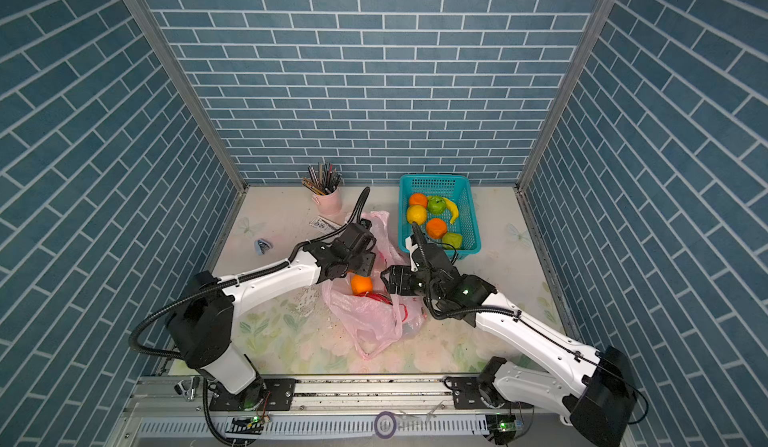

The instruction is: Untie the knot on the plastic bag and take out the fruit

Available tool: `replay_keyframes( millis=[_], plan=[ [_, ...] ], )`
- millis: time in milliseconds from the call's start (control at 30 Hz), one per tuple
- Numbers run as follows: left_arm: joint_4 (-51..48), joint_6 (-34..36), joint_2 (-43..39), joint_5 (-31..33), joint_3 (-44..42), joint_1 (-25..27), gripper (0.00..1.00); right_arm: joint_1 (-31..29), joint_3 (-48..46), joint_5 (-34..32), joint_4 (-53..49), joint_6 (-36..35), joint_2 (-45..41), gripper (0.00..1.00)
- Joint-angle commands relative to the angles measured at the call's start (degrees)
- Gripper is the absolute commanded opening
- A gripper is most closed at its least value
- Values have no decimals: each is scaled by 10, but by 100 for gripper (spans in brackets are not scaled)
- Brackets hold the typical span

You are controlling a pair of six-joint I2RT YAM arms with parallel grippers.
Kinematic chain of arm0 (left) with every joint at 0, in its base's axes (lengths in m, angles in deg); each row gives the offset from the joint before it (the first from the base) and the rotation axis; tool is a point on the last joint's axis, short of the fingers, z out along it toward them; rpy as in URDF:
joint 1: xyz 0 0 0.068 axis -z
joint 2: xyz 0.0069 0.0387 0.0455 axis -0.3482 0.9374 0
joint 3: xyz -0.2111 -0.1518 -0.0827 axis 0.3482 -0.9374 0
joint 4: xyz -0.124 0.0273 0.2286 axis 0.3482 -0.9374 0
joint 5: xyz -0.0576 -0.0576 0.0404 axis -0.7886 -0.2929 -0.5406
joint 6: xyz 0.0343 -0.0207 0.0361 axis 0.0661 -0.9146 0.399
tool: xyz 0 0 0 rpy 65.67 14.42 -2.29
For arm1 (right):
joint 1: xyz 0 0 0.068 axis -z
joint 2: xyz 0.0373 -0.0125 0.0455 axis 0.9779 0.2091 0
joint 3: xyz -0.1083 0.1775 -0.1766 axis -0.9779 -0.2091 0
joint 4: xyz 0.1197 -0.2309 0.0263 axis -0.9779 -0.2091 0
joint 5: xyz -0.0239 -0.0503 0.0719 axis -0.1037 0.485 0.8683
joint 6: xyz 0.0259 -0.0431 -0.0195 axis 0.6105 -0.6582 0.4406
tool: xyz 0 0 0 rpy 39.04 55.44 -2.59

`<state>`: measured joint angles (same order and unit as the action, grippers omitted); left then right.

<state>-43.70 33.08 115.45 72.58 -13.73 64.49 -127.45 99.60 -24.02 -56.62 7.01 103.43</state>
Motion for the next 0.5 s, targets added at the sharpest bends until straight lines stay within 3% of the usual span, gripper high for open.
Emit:
replay_keyframes(
  millis=[0, 467],
  plan=[
    [-30, 24, 26, 13, 26, -7, 63, -3, 19, -30, -17, -4, -14, 83],
    [-34, 67, 116, 51, 58, -25, 69, -2, 62, -1, -12, -42, 3, 84]
  ],
)
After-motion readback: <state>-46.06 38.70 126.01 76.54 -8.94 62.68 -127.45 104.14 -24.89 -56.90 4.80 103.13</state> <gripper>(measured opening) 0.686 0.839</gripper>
